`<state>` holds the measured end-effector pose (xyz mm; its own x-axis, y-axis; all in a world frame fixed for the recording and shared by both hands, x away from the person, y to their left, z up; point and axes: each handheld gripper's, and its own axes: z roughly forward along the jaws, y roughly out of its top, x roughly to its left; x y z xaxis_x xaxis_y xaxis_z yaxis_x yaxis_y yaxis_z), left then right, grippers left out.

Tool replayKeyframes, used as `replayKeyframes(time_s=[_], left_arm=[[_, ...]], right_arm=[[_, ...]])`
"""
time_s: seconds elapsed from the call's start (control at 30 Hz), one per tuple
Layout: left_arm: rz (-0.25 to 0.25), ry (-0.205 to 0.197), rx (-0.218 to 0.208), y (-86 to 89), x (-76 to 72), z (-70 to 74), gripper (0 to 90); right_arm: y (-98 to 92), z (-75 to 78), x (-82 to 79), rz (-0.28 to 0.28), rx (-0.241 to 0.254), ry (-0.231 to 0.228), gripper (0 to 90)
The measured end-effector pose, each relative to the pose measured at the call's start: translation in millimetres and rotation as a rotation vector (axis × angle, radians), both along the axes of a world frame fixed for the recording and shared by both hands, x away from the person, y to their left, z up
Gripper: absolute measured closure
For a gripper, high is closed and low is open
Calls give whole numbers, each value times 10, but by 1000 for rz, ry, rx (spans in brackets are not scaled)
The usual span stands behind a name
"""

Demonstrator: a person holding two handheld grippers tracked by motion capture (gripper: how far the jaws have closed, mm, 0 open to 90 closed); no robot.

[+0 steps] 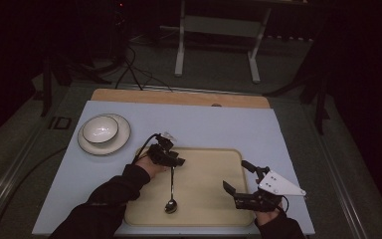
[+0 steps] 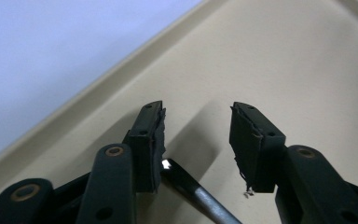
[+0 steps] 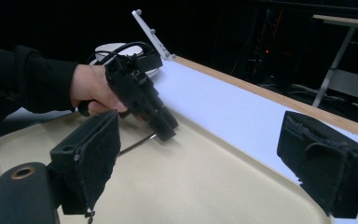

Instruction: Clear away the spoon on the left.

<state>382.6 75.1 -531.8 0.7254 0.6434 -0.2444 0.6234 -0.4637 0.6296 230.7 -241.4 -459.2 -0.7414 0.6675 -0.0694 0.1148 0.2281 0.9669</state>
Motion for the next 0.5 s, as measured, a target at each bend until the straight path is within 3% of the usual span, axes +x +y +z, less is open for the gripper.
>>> replayKeyframes(time_s=[0.1, 0.33, 0.5], left_arm=[[3, -11, 13, -1, -25, 36, 519], [22, -21, -2, -3, -109, 166, 511], [8, -33, -51, 34, -201, 335, 412]], right_arm=[[0, 2, -2, 1, -1, -4, 134], [0, 4, -4, -1, -1, -3, 134], [4, -5, 2, -2, -1, 4, 134]])
